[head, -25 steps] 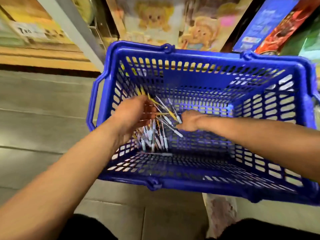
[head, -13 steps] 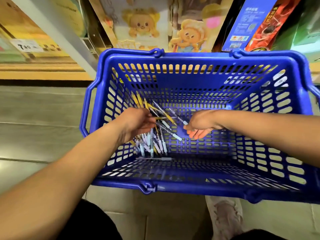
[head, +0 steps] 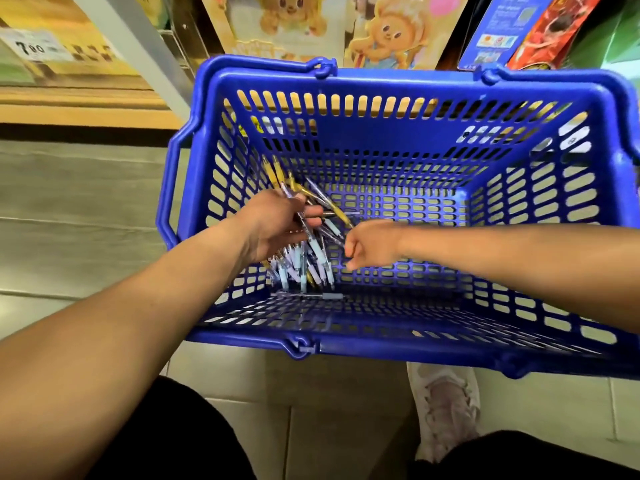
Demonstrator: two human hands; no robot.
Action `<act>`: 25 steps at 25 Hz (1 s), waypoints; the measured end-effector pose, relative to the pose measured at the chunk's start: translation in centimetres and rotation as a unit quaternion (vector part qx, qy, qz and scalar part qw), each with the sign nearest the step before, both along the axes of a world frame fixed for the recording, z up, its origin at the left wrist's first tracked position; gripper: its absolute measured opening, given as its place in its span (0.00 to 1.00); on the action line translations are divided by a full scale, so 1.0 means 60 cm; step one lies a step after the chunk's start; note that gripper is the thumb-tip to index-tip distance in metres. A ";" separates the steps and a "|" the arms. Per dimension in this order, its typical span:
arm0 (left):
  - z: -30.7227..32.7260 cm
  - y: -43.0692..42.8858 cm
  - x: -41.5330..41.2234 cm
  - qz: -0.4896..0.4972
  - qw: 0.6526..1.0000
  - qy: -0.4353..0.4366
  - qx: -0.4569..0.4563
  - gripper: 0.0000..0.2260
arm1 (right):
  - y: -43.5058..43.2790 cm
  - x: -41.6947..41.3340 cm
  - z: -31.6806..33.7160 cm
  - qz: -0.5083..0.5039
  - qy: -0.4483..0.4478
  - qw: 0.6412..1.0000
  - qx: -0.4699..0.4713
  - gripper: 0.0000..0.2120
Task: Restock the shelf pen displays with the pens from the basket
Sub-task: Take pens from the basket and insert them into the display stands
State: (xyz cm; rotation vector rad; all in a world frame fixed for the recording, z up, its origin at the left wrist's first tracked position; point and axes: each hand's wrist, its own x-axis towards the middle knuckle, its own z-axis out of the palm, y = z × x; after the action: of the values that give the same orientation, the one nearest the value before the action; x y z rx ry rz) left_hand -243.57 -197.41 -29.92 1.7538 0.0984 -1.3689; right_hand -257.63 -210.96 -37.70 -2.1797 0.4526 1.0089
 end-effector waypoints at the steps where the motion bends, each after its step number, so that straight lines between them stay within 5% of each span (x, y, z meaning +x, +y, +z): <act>1: 0.001 0.005 0.004 -0.005 1.000 0.002 -0.001 0.08 | 0.003 -0.003 -0.013 0.033 -0.011 0.994 -0.100 0.16; 3: 0.004 0.009 0.011 -0.017 1.000 0.008 -0.002 0.06 | 0.014 -0.012 -0.035 0.039 -0.022 0.982 -0.185 0.18; 8: 0.000 0.015 0.017 -0.006 1.000 0.017 -0.001 0.08 | 0.021 -0.005 -0.040 0.049 0.005 0.983 -0.178 0.16; 11: -0.004 0.015 0.017 0.020 1.000 0.021 0.004 0.10 | 0.002 -0.003 -0.017 -0.029 0.053 0.998 -0.013 0.12; 15: -0.019 0.016 0.013 0.026 0.999 0.016 0.020 0.11 | 0.004 -0.005 0.038 -0.235 0.021 0.936 0.260 0.09; 25: -0.005 0.006 -0.008 0.029 0.998 0.048 -0.013 0.13 | 0.037 0.017 0.045 -0.284 -0.044 0.883 0.372 0.11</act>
State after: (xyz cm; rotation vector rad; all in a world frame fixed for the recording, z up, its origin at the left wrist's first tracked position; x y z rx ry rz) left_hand -244.03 -197.07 -30.21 1.6518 0.1827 -1.4070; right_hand -256.61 -208.74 -34.97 -1.2766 0.5110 0.6020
